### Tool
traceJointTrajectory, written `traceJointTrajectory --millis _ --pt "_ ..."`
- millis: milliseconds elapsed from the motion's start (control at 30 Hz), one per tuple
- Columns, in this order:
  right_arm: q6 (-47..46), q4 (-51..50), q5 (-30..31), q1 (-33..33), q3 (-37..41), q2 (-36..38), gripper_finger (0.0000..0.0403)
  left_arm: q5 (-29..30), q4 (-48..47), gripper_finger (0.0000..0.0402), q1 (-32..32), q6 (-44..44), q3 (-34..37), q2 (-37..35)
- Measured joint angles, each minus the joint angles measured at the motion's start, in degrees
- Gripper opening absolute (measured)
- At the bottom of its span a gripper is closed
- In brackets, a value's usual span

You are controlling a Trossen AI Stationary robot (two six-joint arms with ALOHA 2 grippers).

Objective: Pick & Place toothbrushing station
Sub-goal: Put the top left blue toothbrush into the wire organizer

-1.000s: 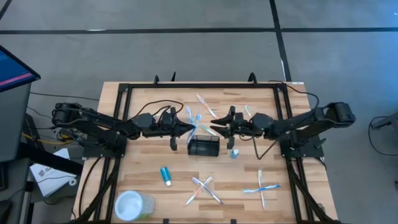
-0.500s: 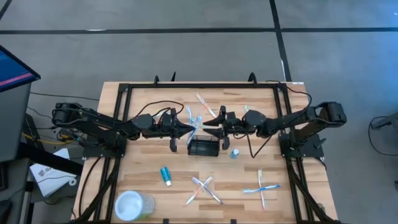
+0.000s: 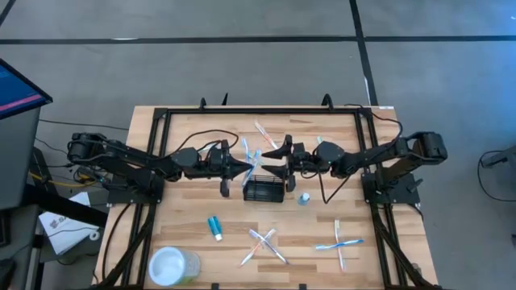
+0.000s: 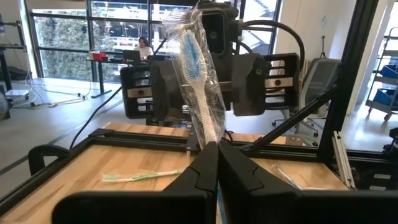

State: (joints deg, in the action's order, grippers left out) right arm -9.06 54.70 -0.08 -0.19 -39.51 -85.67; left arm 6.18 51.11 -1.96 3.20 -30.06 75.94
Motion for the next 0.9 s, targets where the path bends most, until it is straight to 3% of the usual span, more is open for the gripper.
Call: traceJointTrajectory --millis 333,900 --pt "0.4 -4.1 0.0 0.1 -2.4 0.1 0.0156 -0.7 0.2 0.0 -1.5 -3.9 0.0 0.0" --pt "0.4 -2.8 -0.1 2.0 -2.4 0.1 0.015 1.3 2.5 0.0 -1.9 -4.9 0.0 0.3"
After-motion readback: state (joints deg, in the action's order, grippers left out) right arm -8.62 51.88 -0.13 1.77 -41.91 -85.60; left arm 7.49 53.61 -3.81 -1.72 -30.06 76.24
